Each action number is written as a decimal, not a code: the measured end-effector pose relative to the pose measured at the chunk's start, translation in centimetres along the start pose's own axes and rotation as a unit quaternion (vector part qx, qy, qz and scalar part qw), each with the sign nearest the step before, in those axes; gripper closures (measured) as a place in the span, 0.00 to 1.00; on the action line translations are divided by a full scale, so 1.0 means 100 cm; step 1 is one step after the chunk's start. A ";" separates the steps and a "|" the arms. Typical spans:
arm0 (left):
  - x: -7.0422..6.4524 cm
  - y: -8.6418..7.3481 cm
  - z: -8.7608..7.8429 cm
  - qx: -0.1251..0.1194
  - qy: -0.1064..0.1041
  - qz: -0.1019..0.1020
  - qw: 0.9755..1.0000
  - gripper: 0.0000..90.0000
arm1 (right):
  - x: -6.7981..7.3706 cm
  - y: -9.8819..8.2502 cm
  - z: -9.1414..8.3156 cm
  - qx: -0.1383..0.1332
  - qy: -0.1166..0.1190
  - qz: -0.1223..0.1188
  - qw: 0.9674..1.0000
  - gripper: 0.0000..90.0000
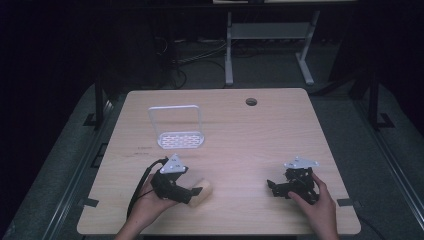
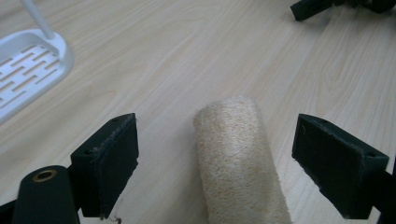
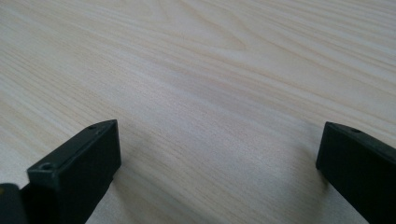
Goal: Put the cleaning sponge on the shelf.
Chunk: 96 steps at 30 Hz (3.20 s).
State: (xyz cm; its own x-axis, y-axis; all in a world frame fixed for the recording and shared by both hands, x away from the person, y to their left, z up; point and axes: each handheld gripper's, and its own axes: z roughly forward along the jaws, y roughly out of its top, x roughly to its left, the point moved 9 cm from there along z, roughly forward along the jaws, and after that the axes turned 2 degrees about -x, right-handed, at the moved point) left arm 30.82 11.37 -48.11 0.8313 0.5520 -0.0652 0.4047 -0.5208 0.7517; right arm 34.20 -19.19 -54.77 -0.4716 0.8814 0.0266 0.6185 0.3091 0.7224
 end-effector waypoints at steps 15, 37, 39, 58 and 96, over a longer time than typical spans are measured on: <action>-0.011 -0.008 0.017 0.015 -0.009 0.000 1.000 0.16 | 0.000 0.000 0.000 0.000 0.000 0.000 1.000 0.00; -0.017 -0.024 0.037 0.049 0.003 0.006 0.999 0.16 | 0.000 0.000 0.000 0.000 0.000 0.000 1.000 0.00; -0.017 -0.025 0.038 0.054 0.005 0.009 0.999 0.16 | 0.000 0.000 0.000 0.000 0.000 0.000 1.000 0.00; -0.016 -0.030 0.035 0.064 0.009 0.012 0.998 0.34 | 0.000 0.000 0.000 0.000 0.000 0.000 1.000 0.00; 0.008 -0.028 0.012 0.045 0.002 -0.003 0.999 0.45 | 0.000 0.000 0.000 0.000 0.000 0.000 1.000 0.00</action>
State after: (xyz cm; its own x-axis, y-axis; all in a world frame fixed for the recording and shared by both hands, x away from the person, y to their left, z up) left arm 30.82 12.45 -51.05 0.8271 0.5582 -0.0658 0.4419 -0.5734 0.6899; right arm 34.20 -19.19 -54.77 -0.4715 0.8814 0.0267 0.6186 0.3091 0.7223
